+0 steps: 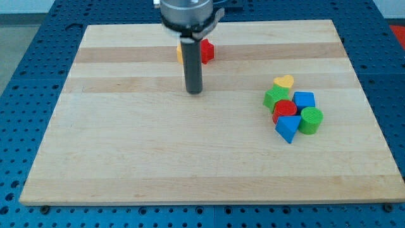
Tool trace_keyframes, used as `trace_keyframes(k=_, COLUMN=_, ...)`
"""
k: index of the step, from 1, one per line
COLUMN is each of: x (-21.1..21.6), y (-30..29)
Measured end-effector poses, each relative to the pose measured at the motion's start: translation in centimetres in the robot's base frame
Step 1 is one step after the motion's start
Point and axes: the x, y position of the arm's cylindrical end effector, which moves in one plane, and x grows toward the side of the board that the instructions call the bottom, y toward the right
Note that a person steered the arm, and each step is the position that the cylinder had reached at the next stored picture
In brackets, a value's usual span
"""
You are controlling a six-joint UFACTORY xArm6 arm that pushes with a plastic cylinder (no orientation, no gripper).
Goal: Move the yellow hexagon to the bottom center
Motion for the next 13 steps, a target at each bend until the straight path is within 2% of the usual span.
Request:
trace_keyframes(k=1, x=-1.1, y=0.2)
trace_keyframes(k=2, x=-1.8, y=7.4)
trace_keyframes(k=3, x=-6.3, y=11.6)
trace_keyframes(k=4, x=-12.3, y=10.4)
trace_keyframes(k=5, x=-15.8, y=5.2)
trace_keyframes(k=6, x=-13.3, y=1.3)
trace_keyframes(k=8, x=-4.9, y=-4.8)
trace_keyframes(k=11, x=-4.5, y=-5.2)
trace_keyframes(k=13, x=-6.0, y=-9.1)
